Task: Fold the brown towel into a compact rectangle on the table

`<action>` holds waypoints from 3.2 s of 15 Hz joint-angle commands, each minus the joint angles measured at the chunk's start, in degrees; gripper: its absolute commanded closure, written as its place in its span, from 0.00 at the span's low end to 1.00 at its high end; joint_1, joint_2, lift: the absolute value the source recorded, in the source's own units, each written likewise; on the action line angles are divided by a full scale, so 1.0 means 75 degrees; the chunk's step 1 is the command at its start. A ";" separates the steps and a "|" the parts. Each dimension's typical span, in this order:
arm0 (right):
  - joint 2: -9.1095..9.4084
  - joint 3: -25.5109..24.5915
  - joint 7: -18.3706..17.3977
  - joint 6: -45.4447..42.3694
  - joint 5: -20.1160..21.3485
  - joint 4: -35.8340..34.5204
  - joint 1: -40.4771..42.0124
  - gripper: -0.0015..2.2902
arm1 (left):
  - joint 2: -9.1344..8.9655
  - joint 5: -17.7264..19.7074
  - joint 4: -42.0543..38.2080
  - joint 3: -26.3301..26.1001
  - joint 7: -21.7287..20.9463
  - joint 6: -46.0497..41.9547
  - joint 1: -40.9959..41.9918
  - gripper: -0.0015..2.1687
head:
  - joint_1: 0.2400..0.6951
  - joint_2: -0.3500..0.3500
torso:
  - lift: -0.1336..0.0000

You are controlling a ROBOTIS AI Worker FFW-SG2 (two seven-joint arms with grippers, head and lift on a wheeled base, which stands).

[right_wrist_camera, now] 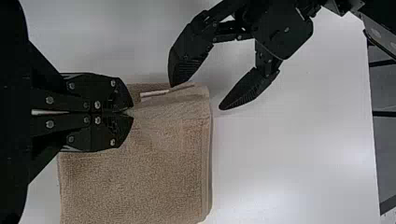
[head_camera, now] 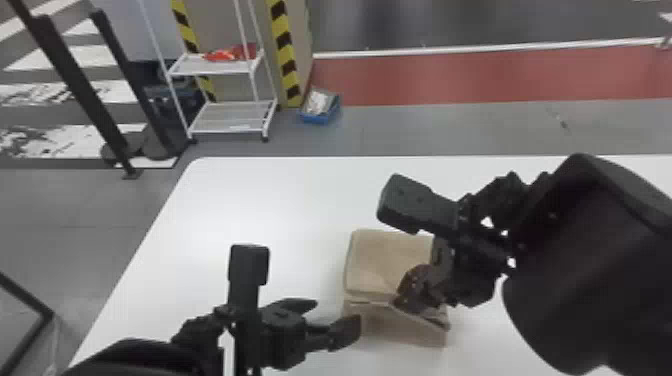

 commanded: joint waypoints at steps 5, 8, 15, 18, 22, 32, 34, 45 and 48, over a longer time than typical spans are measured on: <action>0.0086 0.0119 -0.0005 0.0039 0.0001 0.0010 0.0014 0.52 | -0.0112 0.0558 -0.0144 0.1034 0.0081 0.0102 0.0095 0.06 | 1.00 0.81 | 0.07; 0.0098 0.0142 -0.0040 0.0039 0.0001 0.0033 0.0026 0.52 | -0.0112 0.0980 -0.0202 0.1421 0.0292 0.0102 0.0095 0.06 | 1.00 0.87 | 0.07; 0.0180 0.0201 -0.0169 0.0250 -0.0011 0.0068 0.0061 0.03 | -0.0124 0.1015 -0.0202 0.1421 0.0374 0.0102 0.0083 0.06 | 1.00 0.90 | 0.07; 0.0180 -0.0081 -0.0309 0.0274 -0.0011 0.0045 0.0178 0.04 | -0.0124 0.1015 -0.0202 0.1398 0.0374 0.0102 0.0060 0.06 | 1.00 0.90 | 0.07; 0.0145 -0.1077 -0.0673 0.0227 -0.0234 0.0127 0.0553 0.06 | -0.0124 0.1015 -0.0202 0.1339 0.0386 0.0102 0.0072 0.07 | 1.00 0.86 | 0.07; 0.0016 -0.0702 -0.0555 -0.0289 0.0364 0.0748 0.0776 0.10 | -0.0124 0.1003 -0.0237 0.1280 0.0374 0.0125 0.0119 0.07 | 1.00 0.78 | 0.07; -0.0043 -0.0702 -0.0485 -0.0289 0.0364 0.0666 0.0752 0.10 | -0.0124 0.1003 -0.0237 0.1280 0.0374 0.0125 0.0142 0.07 | 1.00 0.77 | 0.07; 0.1387 -0.5120 -0.3239 -0.0851 -0.1382 -0.0494 0.3084 0.04 | -0.0170 0.1765 -0.0519 0.1140 0.1206 -0.1305 0.0376 0.06 | 1.00 0.71 | 0.07; 0.1914 -0.6303 -0.5149 -0.2820 -0.2320 -0.0623 0.4865 0.04 | -0.0147 0.1648 -0.0202 0.0343 0.2449 -0.5805 0.1056 0.05 | 1.00 0.64 | 0.07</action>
